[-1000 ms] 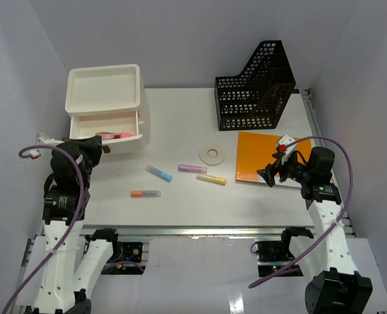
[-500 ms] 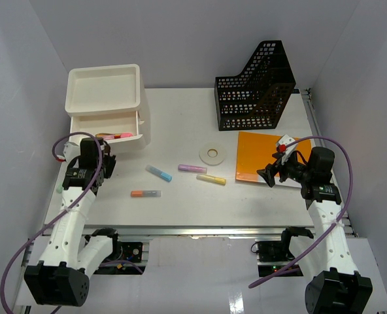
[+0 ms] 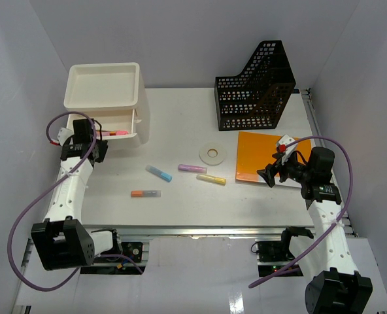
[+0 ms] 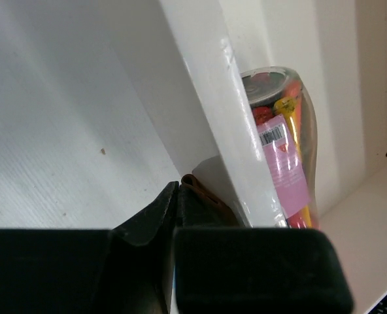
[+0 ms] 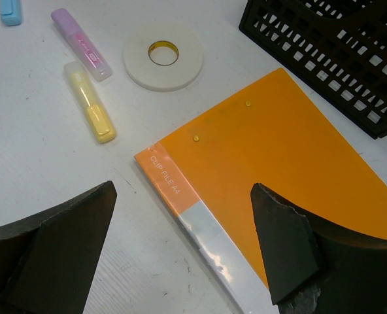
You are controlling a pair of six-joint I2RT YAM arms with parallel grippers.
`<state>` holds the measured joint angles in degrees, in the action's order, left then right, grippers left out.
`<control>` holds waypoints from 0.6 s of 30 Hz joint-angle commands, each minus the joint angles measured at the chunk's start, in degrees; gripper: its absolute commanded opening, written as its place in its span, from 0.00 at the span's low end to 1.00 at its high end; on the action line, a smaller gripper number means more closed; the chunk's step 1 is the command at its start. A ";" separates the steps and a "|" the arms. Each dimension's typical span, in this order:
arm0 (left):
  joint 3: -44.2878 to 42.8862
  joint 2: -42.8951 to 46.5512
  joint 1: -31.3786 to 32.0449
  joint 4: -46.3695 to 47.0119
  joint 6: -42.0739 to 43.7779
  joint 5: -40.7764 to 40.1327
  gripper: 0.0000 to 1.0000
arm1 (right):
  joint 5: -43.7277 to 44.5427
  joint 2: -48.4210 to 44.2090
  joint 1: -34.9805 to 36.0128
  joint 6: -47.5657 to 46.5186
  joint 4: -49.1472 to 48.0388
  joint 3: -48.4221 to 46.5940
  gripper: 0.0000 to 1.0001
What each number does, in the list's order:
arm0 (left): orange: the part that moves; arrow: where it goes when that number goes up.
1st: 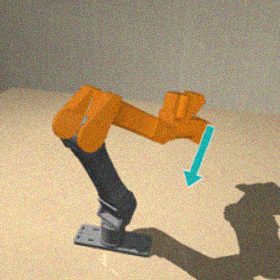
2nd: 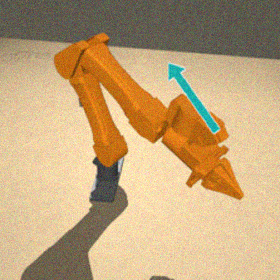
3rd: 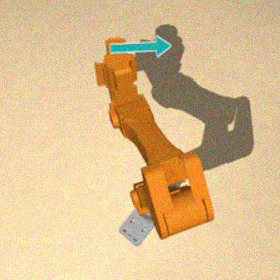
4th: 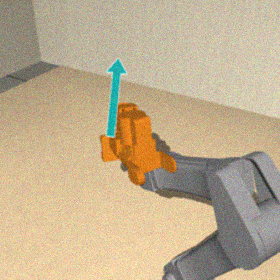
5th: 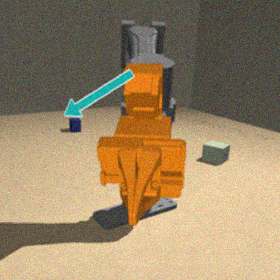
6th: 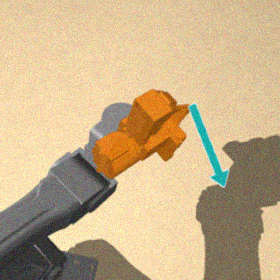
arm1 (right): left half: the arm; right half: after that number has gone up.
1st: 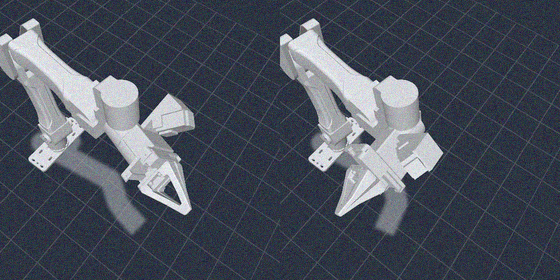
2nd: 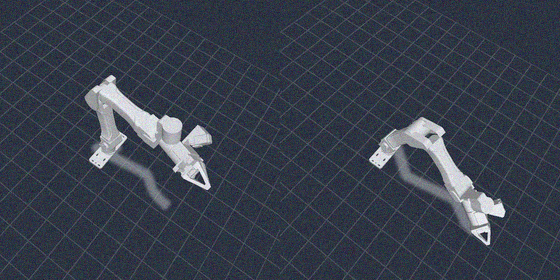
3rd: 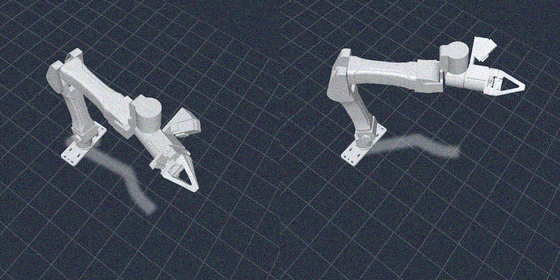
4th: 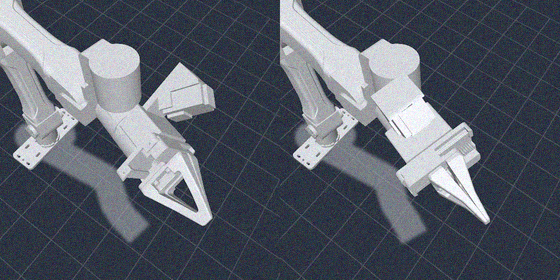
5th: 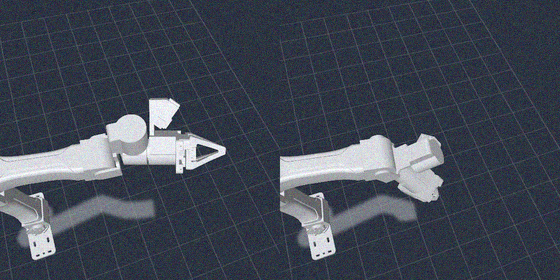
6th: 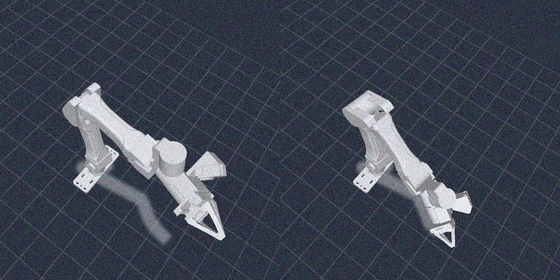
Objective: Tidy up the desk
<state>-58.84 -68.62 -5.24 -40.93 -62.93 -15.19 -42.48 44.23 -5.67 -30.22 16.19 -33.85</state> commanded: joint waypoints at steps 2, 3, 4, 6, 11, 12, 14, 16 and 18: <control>-5.99 -4.03 -1.96 7.92 2.07 3.90 0.46 | 0.08 -0.11 -0.30 0.25 -1.04 0.15 0.90; -6.48 -4.51 -2.01 8.34 2.19 4.51 0.49 | 0.11 -0.07 -0.30 0.25 -1.08 0.18 0.90; -6.86 -4.92 -2.05 8.77 2.31 5.10 0.49 | 0.11 -0.02 -0.30 0.25 -1.10 0.16 0.90; -7.07 -5.29 -2.05 9.42 2.49 6.06 0.50 | 0.21 0.08 -0.30 0.24 -1.08 0.18 0.90; -6.60 -5.24 -2.05 13.96 4.24 8.87 0.54 | 0.38 0.33 -0.30 0.16 -1.08 0.18 0.90; -6.63 -5.47 -2.07 14.41 4.55 9.13 0.57 | 0.39 0.33 -0.30 0.16 -1.08 0.18 0.90; -6.95 -6.24 -2.13 15.32 5.27 9.20 0.64 | 0.46 0.33 -0.30 0.16 -1.08 0.18 0.90; -7.76 -8.41 -2.33 16.43 5.92 9.64 0.71 | 0.47 0.42 -0.30 0.16 -1.16 0.18 0.90; -9.16 -10.37 -2.57 17.15 6.45 11.20 0.77 | 0.59 0.46 -0.30 0.16 -1.08 0.14 0.90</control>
<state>-63.87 -76.34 -7.51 -31.04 -58.14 -7.77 -42.10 44.44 -5.67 -30.24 16.20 -33.85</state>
